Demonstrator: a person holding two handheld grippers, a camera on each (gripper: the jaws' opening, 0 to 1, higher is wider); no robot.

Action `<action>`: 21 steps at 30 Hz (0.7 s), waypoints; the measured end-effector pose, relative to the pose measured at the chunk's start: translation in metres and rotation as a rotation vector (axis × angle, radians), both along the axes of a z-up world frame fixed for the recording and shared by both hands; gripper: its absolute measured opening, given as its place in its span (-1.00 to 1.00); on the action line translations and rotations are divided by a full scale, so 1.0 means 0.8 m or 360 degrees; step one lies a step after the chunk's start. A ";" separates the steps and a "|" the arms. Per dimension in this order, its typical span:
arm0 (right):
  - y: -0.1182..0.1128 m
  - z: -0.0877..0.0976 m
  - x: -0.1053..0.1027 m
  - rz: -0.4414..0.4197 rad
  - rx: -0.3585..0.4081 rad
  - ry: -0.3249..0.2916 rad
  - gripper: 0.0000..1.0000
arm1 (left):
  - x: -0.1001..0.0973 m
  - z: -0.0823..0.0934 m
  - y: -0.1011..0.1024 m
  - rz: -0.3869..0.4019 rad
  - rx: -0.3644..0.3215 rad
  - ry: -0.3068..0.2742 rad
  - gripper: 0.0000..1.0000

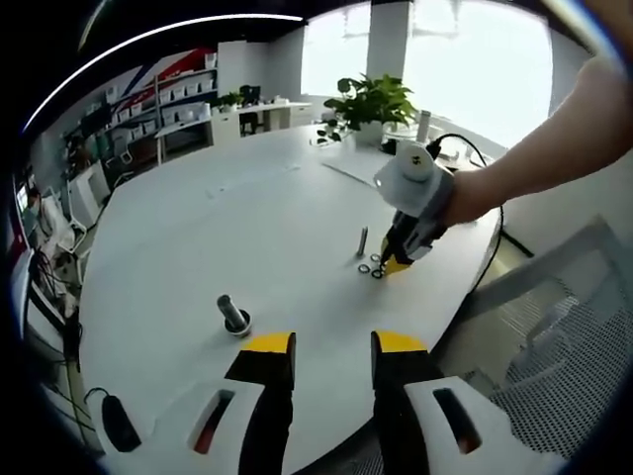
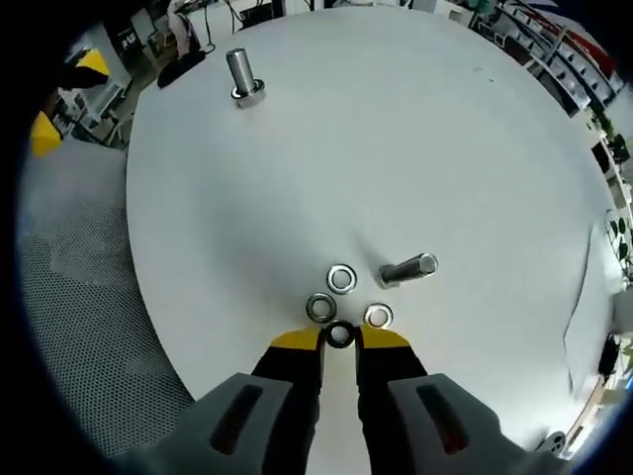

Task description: Place the washer onto the threaded stud by aligning its center hole with the stud, sliding it down to the base, and recovering from edge contact or off-axis alignment until the washer reaches the visible bottom stop.

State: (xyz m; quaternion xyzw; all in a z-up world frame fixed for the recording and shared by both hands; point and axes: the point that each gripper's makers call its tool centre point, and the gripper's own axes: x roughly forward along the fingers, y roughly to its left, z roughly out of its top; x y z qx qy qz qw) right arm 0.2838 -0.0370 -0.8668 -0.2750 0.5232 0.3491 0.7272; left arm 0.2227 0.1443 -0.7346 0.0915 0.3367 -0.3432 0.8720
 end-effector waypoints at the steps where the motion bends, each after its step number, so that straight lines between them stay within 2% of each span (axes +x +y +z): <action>1: 0.000 0.000 0.000 -0.0013 0.0008 -0.0004 -0.71 | 0.000 0.000 0.000 0.0001 0.0002 0.0000 -0.43; 3: -0.001 0.000 0.000 -0.0093 0.0060 -0.0005 -0.72 | 0.000 -0.001 0.000 0.0000 0.0003 0.0003 -0.43; 13: -0.009 0.008 -0.009 -0.0151 0.0091 -0.0019 -0.73 | 0.000 0.000 -0.001 -0.0006 0.0003 0.0000 -0.43; 21: -0.005 0.041 0.007 -0.0153 0.0152 -0.0083 -0.73 | 0.000 0.000 -0.003 -0.0012 0.0002 0.0000 -0.43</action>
